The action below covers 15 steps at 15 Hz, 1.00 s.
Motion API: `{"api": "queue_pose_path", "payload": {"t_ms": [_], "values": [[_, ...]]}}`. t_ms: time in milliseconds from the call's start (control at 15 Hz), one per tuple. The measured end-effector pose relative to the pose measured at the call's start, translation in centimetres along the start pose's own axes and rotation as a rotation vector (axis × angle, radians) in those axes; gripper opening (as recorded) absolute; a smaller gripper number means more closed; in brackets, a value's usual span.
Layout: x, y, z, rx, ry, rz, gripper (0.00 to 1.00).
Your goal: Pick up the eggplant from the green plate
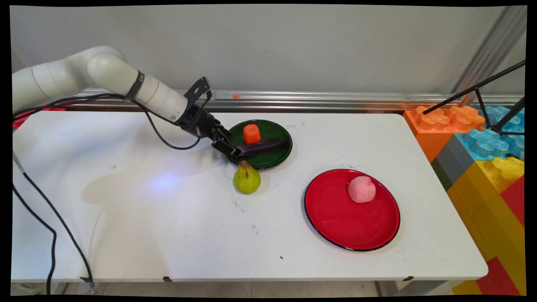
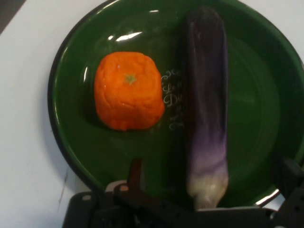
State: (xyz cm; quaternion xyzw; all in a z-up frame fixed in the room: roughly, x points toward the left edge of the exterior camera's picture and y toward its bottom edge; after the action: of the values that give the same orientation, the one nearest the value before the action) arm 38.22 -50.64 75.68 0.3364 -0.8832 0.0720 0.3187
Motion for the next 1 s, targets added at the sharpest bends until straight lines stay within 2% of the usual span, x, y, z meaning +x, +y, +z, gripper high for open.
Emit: {"api": "queue_pose_path", "payload": {"t_ms": [1000], "values": [[0.04, -0.19, 0.95, -0.014, -0.016, 0.135, 1.00]]}}
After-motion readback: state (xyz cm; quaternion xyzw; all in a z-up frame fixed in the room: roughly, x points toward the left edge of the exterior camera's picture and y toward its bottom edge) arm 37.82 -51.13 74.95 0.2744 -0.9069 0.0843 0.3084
